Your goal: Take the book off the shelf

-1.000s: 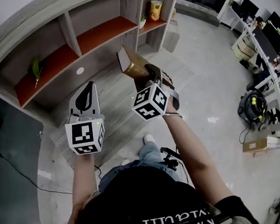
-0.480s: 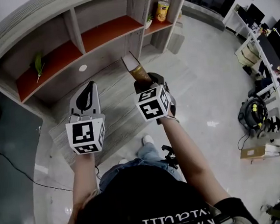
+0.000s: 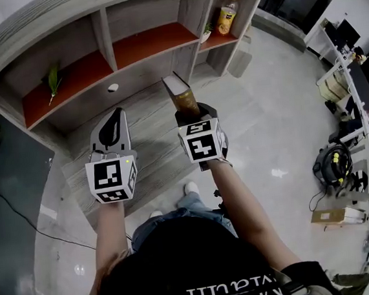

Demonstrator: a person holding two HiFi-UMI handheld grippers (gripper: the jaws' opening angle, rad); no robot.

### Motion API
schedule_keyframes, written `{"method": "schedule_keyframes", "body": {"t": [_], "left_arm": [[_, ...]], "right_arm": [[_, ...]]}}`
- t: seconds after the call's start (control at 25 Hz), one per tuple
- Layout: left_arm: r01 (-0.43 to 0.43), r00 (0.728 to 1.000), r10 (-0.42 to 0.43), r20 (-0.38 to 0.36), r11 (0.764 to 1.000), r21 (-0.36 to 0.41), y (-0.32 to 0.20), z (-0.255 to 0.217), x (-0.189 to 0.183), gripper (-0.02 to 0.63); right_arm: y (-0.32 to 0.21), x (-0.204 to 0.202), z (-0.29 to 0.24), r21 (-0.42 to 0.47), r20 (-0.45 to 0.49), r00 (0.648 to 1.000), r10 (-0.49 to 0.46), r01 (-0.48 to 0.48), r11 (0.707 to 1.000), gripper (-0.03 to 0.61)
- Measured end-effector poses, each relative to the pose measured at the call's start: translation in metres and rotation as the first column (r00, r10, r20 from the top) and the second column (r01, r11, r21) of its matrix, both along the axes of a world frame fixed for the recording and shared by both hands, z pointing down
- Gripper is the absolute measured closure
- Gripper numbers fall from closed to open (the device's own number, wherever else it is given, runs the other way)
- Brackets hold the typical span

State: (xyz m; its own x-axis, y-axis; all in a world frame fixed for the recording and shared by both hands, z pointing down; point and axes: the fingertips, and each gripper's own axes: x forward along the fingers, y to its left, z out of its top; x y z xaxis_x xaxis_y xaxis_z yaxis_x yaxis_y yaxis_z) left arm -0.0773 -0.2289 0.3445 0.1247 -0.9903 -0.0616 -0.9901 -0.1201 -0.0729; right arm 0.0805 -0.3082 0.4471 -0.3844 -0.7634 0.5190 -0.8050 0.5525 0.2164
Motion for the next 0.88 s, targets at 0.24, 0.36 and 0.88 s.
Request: {"method": "schedule_keyframes", "body": {"t": [0.24,0.36,0.88], "left_arm": [[0.022,1.000,-0.022,0.004,1.000,-0.004,-0.011,0.002,0.005,0.601],[0.036,0.999,-0.036,0.005,0.999,-0.003,-0.017,0.001,0.009,0.601],[0.077,0.997,-0.077,0.024,0.997,-0.009,-0.041,0.001,0.032,0.601]], "right_arm": [[-0.009,0.001,-0.006,-0.012,0.065,0.998,-0.004,0.005,1.000,0.348],[-0.016,0.004,-0.006,-0.014,0.083,0.996,-0.016,0.018,1.000,0.348],[-0.037,0.020,-0.004,-0.030,0.136,0.990,-0.047,0.052,0.998,0.347]]}}
